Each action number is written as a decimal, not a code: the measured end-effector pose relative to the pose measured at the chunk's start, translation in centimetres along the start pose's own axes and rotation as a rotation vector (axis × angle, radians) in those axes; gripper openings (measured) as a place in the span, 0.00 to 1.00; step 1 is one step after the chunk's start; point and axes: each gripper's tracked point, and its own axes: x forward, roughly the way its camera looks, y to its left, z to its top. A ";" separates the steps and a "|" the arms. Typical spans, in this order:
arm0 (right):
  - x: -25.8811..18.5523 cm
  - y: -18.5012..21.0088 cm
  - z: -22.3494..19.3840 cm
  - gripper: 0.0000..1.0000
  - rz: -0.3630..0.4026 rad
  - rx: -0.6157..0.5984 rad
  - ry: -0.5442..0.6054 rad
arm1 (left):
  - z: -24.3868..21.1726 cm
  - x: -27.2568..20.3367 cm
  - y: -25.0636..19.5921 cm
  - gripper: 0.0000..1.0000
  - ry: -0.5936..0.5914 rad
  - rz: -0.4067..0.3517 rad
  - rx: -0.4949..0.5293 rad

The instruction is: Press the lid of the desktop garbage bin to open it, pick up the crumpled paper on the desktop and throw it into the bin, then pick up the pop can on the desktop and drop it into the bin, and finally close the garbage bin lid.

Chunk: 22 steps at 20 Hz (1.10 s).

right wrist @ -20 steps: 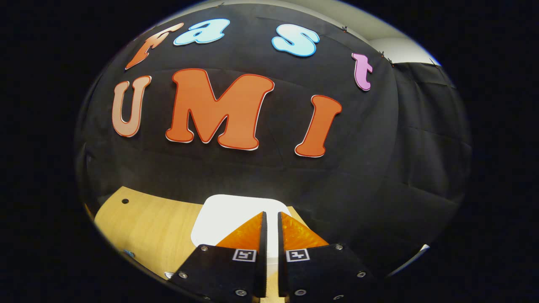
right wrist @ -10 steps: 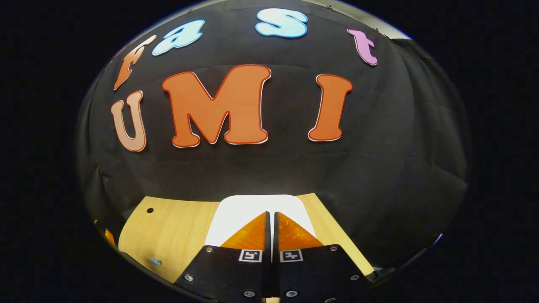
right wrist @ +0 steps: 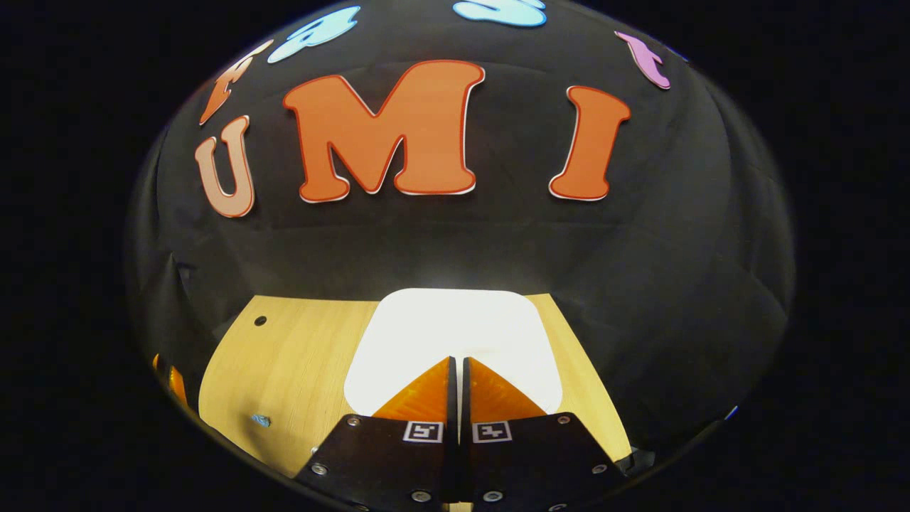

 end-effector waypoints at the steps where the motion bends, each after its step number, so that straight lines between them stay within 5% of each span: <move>1: 0.4 0.2 -0.3 0.01 0.000 -0.003 0.013 | 0.1 0.0 -0.1 0.96 0.002 0.004 0.003; 8: 2.1 0.5 -2.8 0.01 0.007 -0.009 0.091 | -1.1 0.2 0.2 0.99 0.031 0.022 0.005; 22: 1.7 0.7 -2.3 0.01 -0.007 0.039 0.045 | -0.9 1.6 -1.6 0.99 0.031 -0.022 0.040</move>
